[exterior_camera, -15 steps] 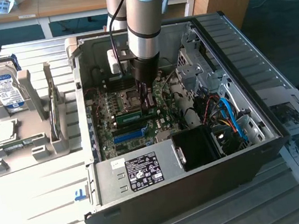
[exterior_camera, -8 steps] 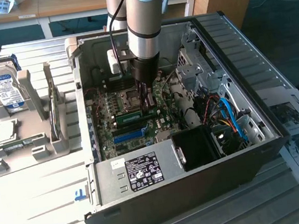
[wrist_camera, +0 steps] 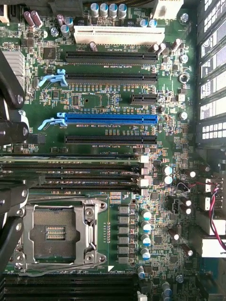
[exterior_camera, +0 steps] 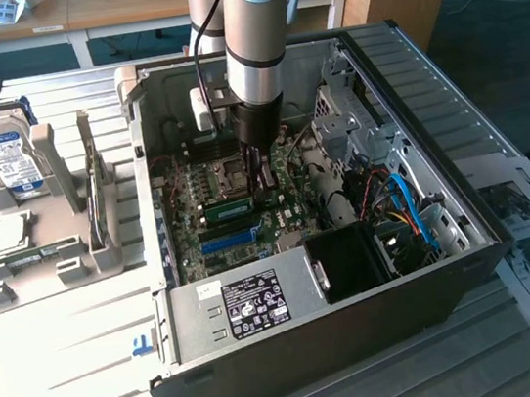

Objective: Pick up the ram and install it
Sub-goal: 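Insert the ram into the slot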

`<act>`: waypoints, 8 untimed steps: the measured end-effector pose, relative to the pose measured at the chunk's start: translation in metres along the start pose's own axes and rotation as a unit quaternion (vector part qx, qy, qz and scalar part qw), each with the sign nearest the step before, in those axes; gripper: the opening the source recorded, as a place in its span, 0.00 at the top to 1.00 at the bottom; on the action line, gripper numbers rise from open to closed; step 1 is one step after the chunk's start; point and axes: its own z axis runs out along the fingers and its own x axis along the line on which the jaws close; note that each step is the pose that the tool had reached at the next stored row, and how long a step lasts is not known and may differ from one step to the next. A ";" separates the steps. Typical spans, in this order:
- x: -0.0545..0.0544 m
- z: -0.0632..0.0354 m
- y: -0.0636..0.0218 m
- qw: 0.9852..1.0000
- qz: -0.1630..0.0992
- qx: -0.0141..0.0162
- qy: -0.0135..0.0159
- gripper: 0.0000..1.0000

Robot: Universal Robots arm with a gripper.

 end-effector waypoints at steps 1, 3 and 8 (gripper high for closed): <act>0.000 0.0000 0.0000 1.000 0.000 0.000 0.000 0.63; 0.000 0.0000 0.0000 1.000 0.000 0.000 0.000 0.63; 0.000 -0.0003 0.0000 1.000 0.000 0.000 0.000 0.63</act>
